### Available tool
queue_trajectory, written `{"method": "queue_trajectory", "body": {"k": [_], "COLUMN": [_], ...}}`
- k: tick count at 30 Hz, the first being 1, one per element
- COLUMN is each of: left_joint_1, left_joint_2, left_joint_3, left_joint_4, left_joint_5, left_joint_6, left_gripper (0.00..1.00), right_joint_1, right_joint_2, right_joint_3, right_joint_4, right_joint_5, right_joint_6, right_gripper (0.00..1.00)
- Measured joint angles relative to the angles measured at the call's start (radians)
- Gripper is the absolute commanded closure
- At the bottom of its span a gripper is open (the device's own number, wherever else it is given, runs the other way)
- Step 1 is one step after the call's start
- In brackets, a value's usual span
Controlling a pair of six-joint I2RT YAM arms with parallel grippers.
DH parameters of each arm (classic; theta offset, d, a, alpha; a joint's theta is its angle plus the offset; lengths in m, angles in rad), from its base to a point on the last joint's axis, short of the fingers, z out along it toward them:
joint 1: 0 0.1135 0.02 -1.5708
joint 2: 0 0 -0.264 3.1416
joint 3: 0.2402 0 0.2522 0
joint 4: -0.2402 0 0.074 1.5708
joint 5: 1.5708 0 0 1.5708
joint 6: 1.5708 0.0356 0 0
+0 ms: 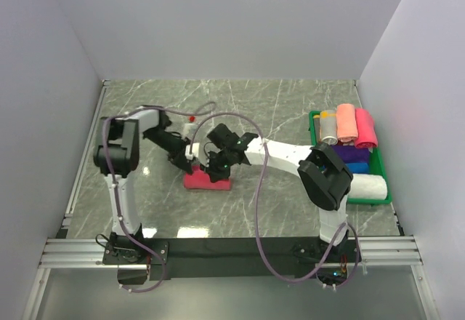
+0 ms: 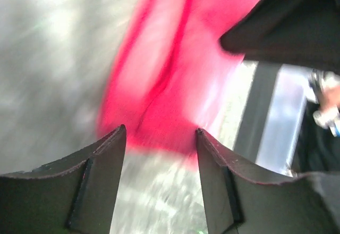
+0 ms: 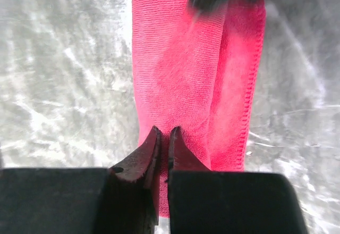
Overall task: Roll the towels
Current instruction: Roll the towel
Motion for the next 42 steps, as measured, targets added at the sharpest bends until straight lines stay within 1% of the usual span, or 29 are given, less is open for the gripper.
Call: {"method": "queue_trajectory", "body": {"k": [3,6,9,11,13,16,18,23,25,28,29,31,33,34,36,37,39,40,42], "left_joint_1": [0.127,0.245,0.257,0.217,0.152,0.029,-0.056,-0.25,-0.315,-0.384,-0.399,-0.418,-0.43,-0.432,-0.435,-0.435,-0.436,-0.436,-0.434], "left_joint_2": [-0.104,-0.273,-0.48,-0.652,-0.803,-0.947,-0.978,-0.984,-0.984,-0.977,-0.97,-0.943,-0.907,-0.885,-0.842,-0.823,-0.803,-0.794,-0.772], "left_joint_3": [-0.086,-0.193,-0.303,-0.393,-0.48,-0.592,-0.648,-0.76,-0.789,-0.812,-0.816,-0.819,-0.819,-0.819,-0.818,-0.814,-0.796,-0.785,-0.761], "left_joint_4": [0.105,0.204,0.305,0.37,0.436,0.525,0.579,0.743,0.803,0.882,0.906,0.945,0.968,0.972,0.972,0.972,0.959,0.946,0.919], "left_joint_5": [-0.002,-0.023,-0.07,-0.108,-0.143,-0.195,-0.232,-0.355,-0.4,-0.454,-0.467,-0.488,-0.504,-0.507,-0.505,-0.502,-0.499,-0.495,-0.484], "left_joint_6": [-0.037,-0.068,-0.081,-0.08,-0.078,-0.07,-0.066,-0.071,-0.071,-0.064,-0.061,-0.055,-0.048,-0.043,-0.033,-0.028,-0.023,-0.019,-0.01], "left_gripper": [0.36,0.36,0.33,0.26,0.21,0.18,0.18,0.19,0.2,0.22,0.23,0.3,0.39,0.49,0.58,0.65,0.7,0.74,0.77], "right_joint_1": [-0.05,-0.089,-0.121,-0.142,-0.164,-0.191,-0.204,-0.224,-0.224,-0.223,-0.223,-0.223,-0.223,-0.223,-0.223,-0.223,-0.224,-0.228,-0.239], "right_joint_2": [0.038,0.092,0.157,0.209,0.254,0.31,0.341,0.404,0.409,0.42,0.423,0.426,0.427,0.428,0.428,0.428,0.426,0.422,0.397], "right_joint_3": [0.049,0.115,0.196,0.254,0.303,0.365,0.396,0.452,0.452,0.455,0.455,0.455,0.456,0.456,0.456,0.455,0.455,0.45,0.425], "right_joint_4": [-0.056,-0.132,-0.214,-0.27,-0.317,-0.38,-0.413,-0.494,-0.515,-0.546,-0.554,-0.562,-0.568,-0.568,-0.566,-0.565,-0.562,-0.555,-0.534], "right_joint_5": [-0.084,-0.175,-0.253,-0.306,-0.36,-0.432,-0.466,-0.541,-0.552,-0.569,-0.573,-0.577,-0.58,-0.581,-0.58,-0.579,-0.576,-0.573,-0.558], "right_joint_6": [0.013,0.021,0.022,0.022,0.025,0.029,0.031,0.03,0.03,0.03,0.03,0.031,0.031,0.033,0.04,0.046,0.058,0.069,0.095], "right_gripper": [1.0,1.0,1.0,1.0,1.0,1.0,1.0,1.0,1.0,1.0,1.0,1.0,0.97,0.93,0.88,0.83,0.75,0.68,0.58]}}
